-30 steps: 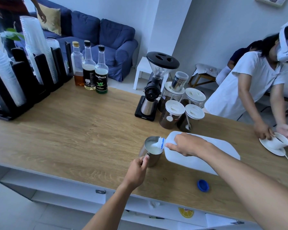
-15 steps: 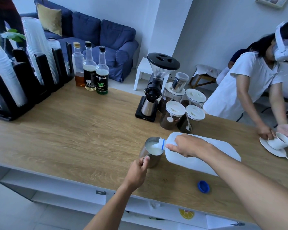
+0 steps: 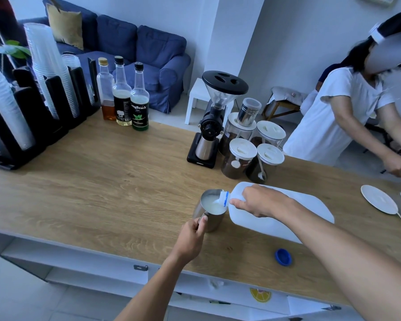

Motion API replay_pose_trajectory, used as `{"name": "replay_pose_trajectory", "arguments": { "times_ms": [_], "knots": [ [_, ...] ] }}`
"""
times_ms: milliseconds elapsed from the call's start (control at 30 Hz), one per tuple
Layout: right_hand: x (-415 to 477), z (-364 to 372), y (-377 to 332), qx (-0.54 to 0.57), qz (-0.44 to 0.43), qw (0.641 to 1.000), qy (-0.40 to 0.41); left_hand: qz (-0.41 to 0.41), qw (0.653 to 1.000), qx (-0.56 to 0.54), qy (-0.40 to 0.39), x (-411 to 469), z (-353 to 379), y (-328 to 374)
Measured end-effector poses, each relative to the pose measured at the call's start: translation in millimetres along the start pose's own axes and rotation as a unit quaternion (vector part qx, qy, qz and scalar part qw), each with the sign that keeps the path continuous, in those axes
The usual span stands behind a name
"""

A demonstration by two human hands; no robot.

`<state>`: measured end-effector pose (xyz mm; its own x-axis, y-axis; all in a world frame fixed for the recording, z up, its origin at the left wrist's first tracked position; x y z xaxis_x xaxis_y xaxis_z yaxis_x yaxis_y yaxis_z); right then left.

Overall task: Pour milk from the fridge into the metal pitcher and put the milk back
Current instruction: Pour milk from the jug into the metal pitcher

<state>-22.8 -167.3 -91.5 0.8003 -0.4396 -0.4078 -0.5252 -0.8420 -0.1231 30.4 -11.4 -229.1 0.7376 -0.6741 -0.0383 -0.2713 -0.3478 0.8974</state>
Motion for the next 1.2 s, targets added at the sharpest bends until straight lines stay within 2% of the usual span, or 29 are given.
{"name": "replay_pose_trajectory", "arguments": {
  "times_ms": [500, 800, 1000, 1200],
  "knots": [
    [-6, -1, -3, 0.008, 0.004, 1.0, 0.008, 0.003, 1.0, 0.009, 0.0, 1, 0, 0],
    [-5, 6, 8, 0.042, 0.039, 0.998, 0.012, -0.003, 1.0, 0.006, -0.005, 2, 1, -2],
    [0, 13, 21, 0.095, 0.066, 0.993, 0.04, -0.004, 1.0, 0.029, 0.003, 0, -1, 3],
    [-5, -3, 34, 0.248, 0.059, 0.962, 0.095, -0.003, 0.998, 0.054, 0.01, 1, -1, 3]
  ]
}}
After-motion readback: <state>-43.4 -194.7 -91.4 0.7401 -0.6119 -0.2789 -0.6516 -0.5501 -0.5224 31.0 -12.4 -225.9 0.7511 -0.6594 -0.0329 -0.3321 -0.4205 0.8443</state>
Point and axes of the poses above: each hand's wrist, its own x-axis towards the middle knuckle, its own z-axis out of the palm, y = z × x, the point moved 6 cm from there along x, towards the middle knuckle, and after that the axes turned 14 degrees about x, right-handed, at the moved point
